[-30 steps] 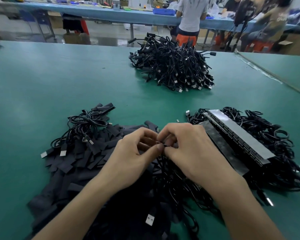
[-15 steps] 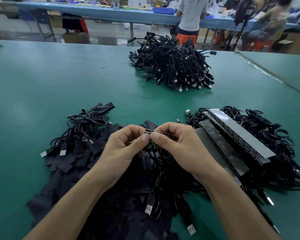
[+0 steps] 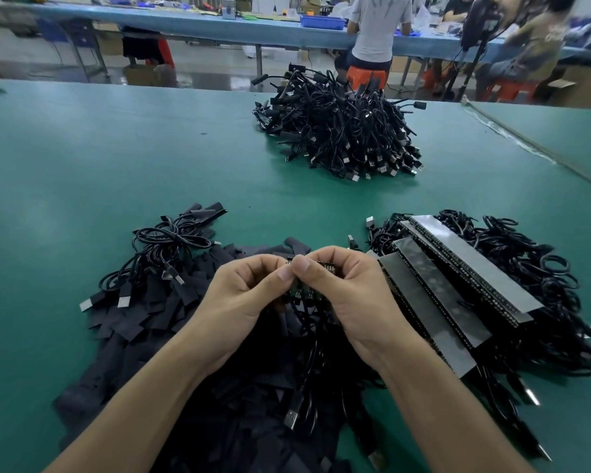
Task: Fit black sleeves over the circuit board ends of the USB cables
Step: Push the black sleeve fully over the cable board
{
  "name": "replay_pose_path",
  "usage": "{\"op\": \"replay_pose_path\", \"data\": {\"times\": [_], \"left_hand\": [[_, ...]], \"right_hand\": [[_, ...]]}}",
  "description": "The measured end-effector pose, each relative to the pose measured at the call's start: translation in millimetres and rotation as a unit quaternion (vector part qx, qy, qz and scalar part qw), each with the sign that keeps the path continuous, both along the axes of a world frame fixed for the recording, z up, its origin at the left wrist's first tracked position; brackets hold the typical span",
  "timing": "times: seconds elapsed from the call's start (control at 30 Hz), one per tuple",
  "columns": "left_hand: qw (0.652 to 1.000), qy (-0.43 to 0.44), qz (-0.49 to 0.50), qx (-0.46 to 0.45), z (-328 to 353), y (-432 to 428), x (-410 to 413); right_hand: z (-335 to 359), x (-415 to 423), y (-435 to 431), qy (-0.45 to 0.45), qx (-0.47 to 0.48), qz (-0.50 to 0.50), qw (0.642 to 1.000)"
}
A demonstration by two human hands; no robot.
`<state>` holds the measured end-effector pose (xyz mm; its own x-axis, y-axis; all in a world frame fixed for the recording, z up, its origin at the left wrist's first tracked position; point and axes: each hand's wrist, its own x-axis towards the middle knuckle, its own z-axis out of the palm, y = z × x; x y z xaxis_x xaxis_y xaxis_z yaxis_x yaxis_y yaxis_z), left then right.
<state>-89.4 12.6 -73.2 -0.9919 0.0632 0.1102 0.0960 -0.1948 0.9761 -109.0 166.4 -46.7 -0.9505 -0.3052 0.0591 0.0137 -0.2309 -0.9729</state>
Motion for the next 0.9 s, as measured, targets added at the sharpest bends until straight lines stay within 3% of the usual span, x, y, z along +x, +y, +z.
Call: {"op": "replay_pose_path", "data": {"times": [0.53,0.63,0.8,0.9], "left_hand": [[0.999,-0.025,-0.013,0.043,-1.1,-5.6,3.4],[0.994,-0.039,-0.021,0.099,-1.2,-6.5,2.5],[0.984,-0.038,0.006,0.175,2.6,-1.1,-0.2],[0.972,-0.055,0.05,0.222,6.9,-0.6,-4.1]], "right_hand": [[-4.4,1.5,-4.0,-0.106,-0.047,0.028,0.993],[-1.2,5.4,-8.4,-0.122,-0.083,0.063,0.987],[2.0,7.8,-14.6,0.022,0.095,-0.005,0.995],[7.5,0.7,0.9,0.127,0.333,-0.107,0.928]]}}
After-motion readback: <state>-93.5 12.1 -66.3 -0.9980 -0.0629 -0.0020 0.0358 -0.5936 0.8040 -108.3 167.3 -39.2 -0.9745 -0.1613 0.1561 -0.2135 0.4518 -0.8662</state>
